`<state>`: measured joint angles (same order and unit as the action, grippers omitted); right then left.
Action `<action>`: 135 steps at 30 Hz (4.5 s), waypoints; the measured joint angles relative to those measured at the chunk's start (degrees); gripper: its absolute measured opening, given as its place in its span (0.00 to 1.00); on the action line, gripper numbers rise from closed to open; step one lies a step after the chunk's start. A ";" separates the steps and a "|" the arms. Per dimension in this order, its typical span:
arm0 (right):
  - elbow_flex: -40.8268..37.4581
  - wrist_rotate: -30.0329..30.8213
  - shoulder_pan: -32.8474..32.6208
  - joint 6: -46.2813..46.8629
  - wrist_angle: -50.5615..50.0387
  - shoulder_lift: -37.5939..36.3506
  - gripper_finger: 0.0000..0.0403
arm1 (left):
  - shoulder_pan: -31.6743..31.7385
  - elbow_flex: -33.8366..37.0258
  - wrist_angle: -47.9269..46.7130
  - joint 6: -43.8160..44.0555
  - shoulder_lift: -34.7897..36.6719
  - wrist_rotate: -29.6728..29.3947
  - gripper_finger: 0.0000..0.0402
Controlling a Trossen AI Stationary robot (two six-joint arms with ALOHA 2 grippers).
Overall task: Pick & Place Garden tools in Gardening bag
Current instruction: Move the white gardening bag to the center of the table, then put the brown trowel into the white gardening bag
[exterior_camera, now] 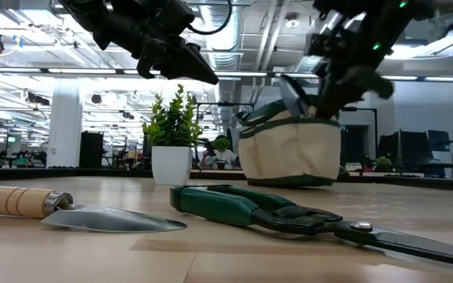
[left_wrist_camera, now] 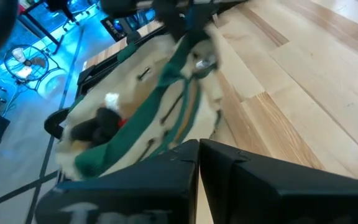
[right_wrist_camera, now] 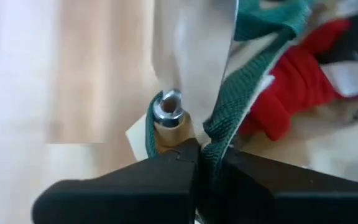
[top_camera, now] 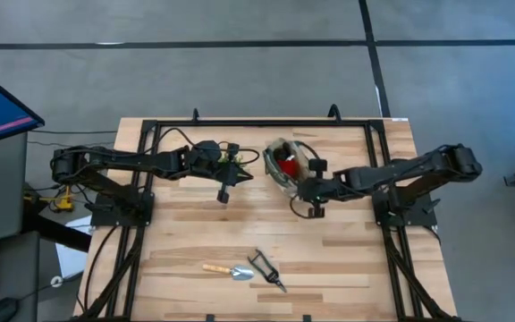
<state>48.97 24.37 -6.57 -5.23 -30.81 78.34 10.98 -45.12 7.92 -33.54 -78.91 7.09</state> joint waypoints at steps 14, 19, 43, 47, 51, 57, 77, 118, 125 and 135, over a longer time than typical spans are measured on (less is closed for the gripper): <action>0.00 -5.09 -15.10 15.64 -3.26 -1.26 0.00 | 0.00 -0.02 2.08 1.26 0.00 0.00 0.01; 0.00 -5.12 -18.96 20.48 -3.22 -1.26 0.00 | 0.00 -0.04 2.43 2.49 0.00 0.00 0.01; 1.46 -8.16 -19.94 25.83 -7.07 -1.21 0.29 | 0.01 -0.04 3.05 2.99 0.00 0.00 0.01; 7.41 -11.83 -19.92 26.01 -17.75 -1.21 0.38 | 0.00 -0.04 3.08 3.71 0.00 0.00 0.01; 14.83 -12.36 -19.94 25.77 -25.93 -1.21 0.37 | 0.02 -0.04 3.15 4.45 0.00 0.00 0.01; 24.63 -12.93 -20.10 25.39 -35.43 -1.21 0.24 | -0.22 -0.04 3.37 7.02 0.00 0.22 0.01; 11.69 9.59 -38.27 42.22 -18.89 -8.31 0.00 | -26.86 -0.04 -0.97 8.40 0.00 -13.26 0.01; -6.36 29.60 -50.38 57.20 4.54 -5.87 0.00 | -42.18 -5.01 -8.02 45.99 -13.00 -15.74 0.01; -6.36 28.18 -50.37 57.33 4.59 -5.87 0.00 | -42.23 -6.86 -18.17 55.11 -13.75 -11.63 0.01; -6.36 28.14 -50.30 57.33 4.54 -5.87 0.00 | -42.70 -6.86 -19.22 56.33 -13.75 -10.19 0.12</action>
<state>42.61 52.51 -56.86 52.10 -26.26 72.47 -31.72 -51.99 -11.30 22.79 -92.66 -3.10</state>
